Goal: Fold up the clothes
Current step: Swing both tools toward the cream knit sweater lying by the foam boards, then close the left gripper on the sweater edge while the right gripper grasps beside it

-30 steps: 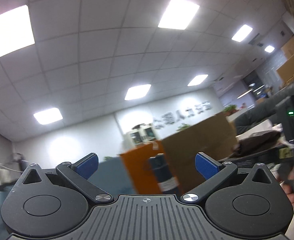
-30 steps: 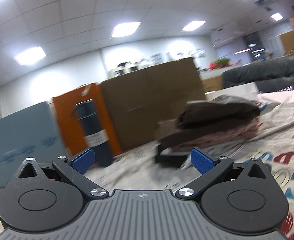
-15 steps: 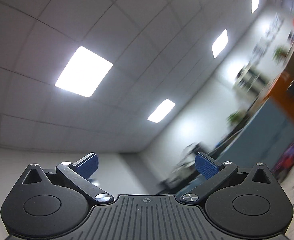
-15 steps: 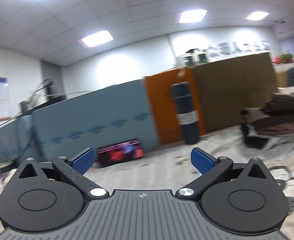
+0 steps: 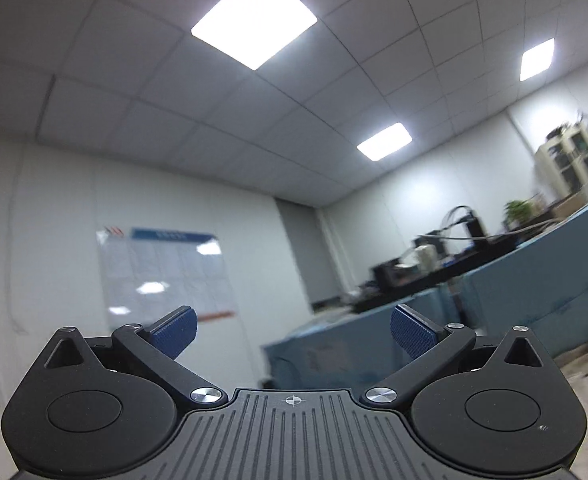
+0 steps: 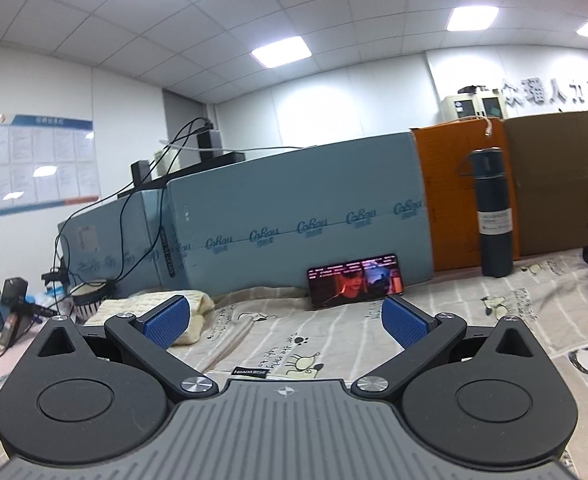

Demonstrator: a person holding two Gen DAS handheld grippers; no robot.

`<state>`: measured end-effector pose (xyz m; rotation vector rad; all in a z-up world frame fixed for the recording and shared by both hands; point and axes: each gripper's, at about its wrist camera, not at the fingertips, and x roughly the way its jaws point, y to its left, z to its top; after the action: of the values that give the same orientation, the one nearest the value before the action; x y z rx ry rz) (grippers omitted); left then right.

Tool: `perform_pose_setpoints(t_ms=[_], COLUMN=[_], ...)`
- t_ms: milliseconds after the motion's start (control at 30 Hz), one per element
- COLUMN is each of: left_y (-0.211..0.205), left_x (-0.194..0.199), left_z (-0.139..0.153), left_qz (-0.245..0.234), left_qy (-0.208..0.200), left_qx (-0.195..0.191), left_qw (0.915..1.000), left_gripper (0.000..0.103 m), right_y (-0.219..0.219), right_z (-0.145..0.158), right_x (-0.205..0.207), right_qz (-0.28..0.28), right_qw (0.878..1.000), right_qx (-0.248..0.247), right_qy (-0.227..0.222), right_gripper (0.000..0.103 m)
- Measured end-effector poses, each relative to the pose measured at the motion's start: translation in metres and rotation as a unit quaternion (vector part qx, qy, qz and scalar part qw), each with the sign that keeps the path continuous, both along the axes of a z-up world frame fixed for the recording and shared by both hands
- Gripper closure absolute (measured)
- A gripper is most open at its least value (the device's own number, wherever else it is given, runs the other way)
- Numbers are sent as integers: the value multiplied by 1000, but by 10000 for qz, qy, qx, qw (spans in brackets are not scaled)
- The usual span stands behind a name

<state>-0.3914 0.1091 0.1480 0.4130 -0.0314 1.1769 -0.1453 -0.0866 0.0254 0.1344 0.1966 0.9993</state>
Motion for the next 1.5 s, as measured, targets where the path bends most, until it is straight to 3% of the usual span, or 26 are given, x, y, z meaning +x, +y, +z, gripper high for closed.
perform_pose_setpoints(t_ms=[200, 367, 433, 500, 600, 733, 933, 1000, 1100, 1133, 1233, 1333, 1467, 1500], left_y=[39, 69, 86, 106, 142, 191, 230, 236, 246, 251, 253, 256, 259, 260], left_x=[10, 28, 37, 41, 47, 56, 52, 53, 59, 64, 75, 75, 73, 77], left_z=[-13, -29, -36, -42, -59, -100, -161, -171, -184, -186, -188, -194, -193, -192], left_qz=[-1052, -1480, -1457, -1411, -1320, -963, -344, -185, -297, -488, -770, -959, -1094, -1138], left_qy=[-629, -1143, -1595, -2097, -2690, -3280, -3304, -3280, -3157, -3101, -2920, -3094, -3410, -3357], left_qx=[-591, -1092, -1436, -1875, -2644, -3830, -4729, -4855, -5217, -5289, -5288, -5292, -4992, -4942], left_qw=[9907, 9763, 9658, 9492, 9167, 8582, 8161, 8102, 7920, 7885, 7932, 7842, 7890, 7938], left_gripper=[0, 0, 0, 0, 0, 0, 0, 0, 0, 0, 0, 0, 0, 0], right_y=[23, 56, 74, 101, 140, 192, 255, 278, 303, 309, 329, 348, 364, 363], right_z=[15, 38, 46, 46, 45, 44, 13, 2, -15, -19, -30, -41, -60, -64], right_x=[12, 23, 27, 31, 36, 43, 57, 64, 79, 84, 95, 104, 114, 113], right_qz=[109, 435, 622, 737, 908, 1138, 1573, 1571, 1382, 1374, 1507, 1605, 1804, 1861], right_qw=[9999, 9989, 9979, 9966, 9931, 9855, 9713, 9689, 9640, 9602, 9507, 9423, 9225, 9199], right_qx=[-69, -153, -180, -298, -474, -706, -961, -1011, -948, -896, -856, -844, -786, -742], right_qy=[-24, -42, -20, 218, 574, 1044, 1505, 1622, 2066, 2261, 2571, 2815, 3320, 3371], right_gripper=[0, 0, 0, 0, 0, 0, 0, 0, 0, 0, 0, 0, 0, 0])
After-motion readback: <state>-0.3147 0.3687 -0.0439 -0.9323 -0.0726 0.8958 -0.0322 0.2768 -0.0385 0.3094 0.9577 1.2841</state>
